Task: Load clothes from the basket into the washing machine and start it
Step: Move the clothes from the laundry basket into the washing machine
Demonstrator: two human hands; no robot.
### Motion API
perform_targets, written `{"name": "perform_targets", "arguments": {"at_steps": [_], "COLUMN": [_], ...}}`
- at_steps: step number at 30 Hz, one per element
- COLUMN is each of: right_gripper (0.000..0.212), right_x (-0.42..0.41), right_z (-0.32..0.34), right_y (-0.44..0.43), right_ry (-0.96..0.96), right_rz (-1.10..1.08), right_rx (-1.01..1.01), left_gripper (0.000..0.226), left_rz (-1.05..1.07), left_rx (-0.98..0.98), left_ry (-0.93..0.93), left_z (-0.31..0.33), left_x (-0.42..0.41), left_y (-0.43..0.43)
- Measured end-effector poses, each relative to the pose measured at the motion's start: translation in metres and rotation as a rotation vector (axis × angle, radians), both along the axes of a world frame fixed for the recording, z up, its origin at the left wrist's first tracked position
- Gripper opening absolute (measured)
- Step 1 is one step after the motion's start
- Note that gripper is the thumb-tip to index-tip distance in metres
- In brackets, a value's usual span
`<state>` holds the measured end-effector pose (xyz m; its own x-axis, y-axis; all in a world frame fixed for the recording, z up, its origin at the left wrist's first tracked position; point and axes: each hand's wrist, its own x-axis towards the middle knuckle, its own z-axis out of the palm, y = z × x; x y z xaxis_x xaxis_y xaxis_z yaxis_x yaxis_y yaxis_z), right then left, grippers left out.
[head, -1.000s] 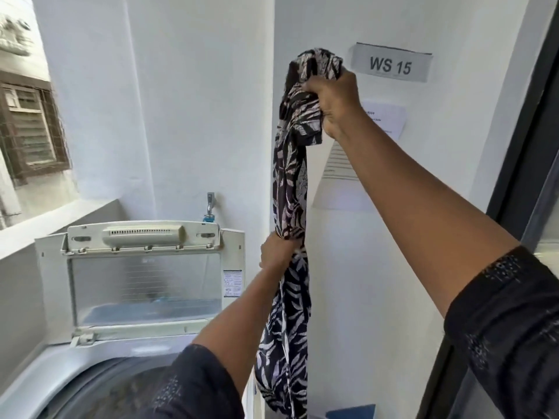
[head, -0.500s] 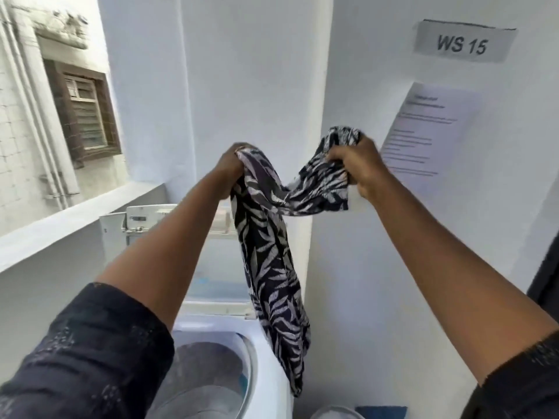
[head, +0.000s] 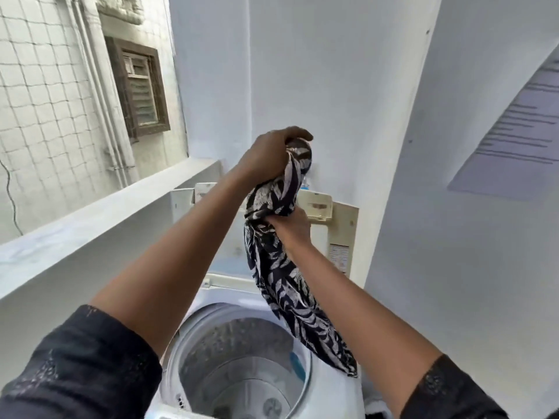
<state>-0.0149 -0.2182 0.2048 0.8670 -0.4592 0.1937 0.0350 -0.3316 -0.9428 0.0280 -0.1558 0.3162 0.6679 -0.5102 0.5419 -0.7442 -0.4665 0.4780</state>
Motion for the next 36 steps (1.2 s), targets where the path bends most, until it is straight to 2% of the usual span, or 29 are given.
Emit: {"name": "perform_targets", "arguments": {"at_steps": [3,7,12,17,20,23,25,27,31,36], "right_gripper": [0.032,0.033,0.031,0.045,0.043,0.054,0.058,0.054,0.043,0.035], "right_x": [0.011,0.029,0.041,0.056,0.069,0.060,0.054,0.051,0.043,0.028], "right_z": [-0.022,-0.069,-0.143,-0.277,-0.360,-0.367,-0.351,-0.345,-0.341,-0.321], "right_y": [0.015,0.027,0.030,0.023,0.011,0.013,0.015,0.013,0.011,0.002], "right_ry": [0.072,0.225,0.448,0.680,0.868,0.903,0.907,0.906,0.901,0.817], "right_rz": [-0.021,0.003,0.064,0.073,0.145,0.199,0.234,0.260,0.274,0.272], "right_rx": [0.019,-0.045,-0.182,-0.235,-0.253,-0.184,-0.167,-0.186,-0.223,-0.315], "left_gripper": [0.040,0.045,0.045,0.044,0.050,0.061,0.073,0.076,0.061,0.047], "left_rz": [0.048,0.054,0.069,0.083,0.135,0.250,0.311,0.340,0.323,0.342], "left_rx": [0.055,0.144,0.224,0.351,0.388,0.403,0.525,0.609,0.606,0.532], "left_ry": [-0.007,0.067,0.276,0.512,0.679,0.805,0.891,0.935,0.928,0.804], "left_z": [-0.028,-0.082,-0.179,-0.289,-0.353,-0.397,-0.420,-0.438,-0.449,-0.435], "left_x": [0.018,0.044,0.071,0.085,0.088,0.084,0.080,0.074,0.063,0.041], "left_y": [0.015,0.031,0.048,0.068,0.080,0.091,0.097,0.102,0.091,0.064]}}
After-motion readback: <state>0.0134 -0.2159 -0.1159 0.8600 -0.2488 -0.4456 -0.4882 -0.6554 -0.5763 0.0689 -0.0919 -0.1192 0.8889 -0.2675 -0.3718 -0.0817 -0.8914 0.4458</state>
